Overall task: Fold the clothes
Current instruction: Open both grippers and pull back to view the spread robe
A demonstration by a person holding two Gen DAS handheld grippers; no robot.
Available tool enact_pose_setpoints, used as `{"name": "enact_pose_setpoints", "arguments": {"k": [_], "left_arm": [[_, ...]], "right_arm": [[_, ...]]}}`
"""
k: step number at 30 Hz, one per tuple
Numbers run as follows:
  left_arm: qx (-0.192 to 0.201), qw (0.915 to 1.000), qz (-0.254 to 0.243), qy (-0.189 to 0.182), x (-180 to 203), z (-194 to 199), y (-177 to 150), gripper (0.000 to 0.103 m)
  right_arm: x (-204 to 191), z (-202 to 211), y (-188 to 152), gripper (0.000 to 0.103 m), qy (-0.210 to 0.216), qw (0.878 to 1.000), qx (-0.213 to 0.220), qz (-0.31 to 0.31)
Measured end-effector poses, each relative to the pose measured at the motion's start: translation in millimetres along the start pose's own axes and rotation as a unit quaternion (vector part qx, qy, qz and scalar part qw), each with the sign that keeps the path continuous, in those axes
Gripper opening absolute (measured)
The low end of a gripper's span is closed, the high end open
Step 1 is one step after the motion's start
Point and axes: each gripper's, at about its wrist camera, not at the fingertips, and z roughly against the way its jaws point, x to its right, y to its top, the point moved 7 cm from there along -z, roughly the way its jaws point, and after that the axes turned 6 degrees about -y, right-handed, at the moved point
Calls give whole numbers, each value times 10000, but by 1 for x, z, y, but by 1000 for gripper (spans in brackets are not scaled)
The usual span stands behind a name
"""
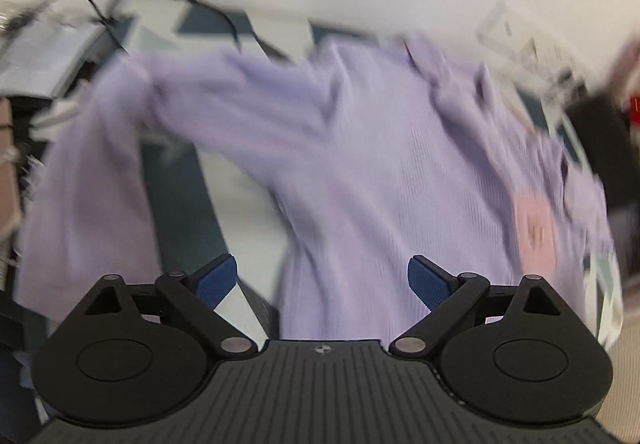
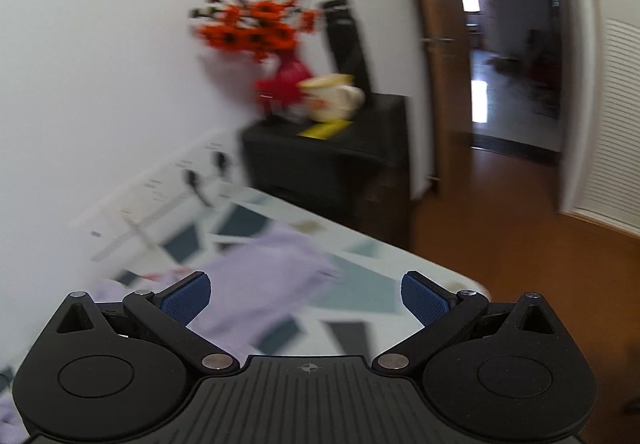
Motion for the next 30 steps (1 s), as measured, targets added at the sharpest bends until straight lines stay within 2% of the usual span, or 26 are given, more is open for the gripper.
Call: {"name": "enact_pose_setpoints", "arguments": {"k": [4,7,13,17,23,27,30], "left_arm": [[-229,9996,-171,34,9,-17,-24,94],[-183,9998,-89,67,13,-21,-23,94],[345,9983,141,440,20,-19,-1,94],[529,9945,527,736,24,-23,12,94],[476,9916,686,988,62,-44,25,94],[682,9835,754,1498,82,-69,33,94],[607,9786,840,1779,91,-86,34,94]], "right_arm": [[22,3,-23,102,-190,9998,-102,16],[13,-2,-16,102,-157,9998,-53,-66],[-27,-30,14,102,259,9990,134,334],[-59,-66,17,102,656,9947,51,791],[-104,-139,2,102,1128,9789,-259,1681],[-121,-183,-21,100,1281,9646,-430,2265],[-134,-205,-41,99,1460,9490,-464,2756]]}}
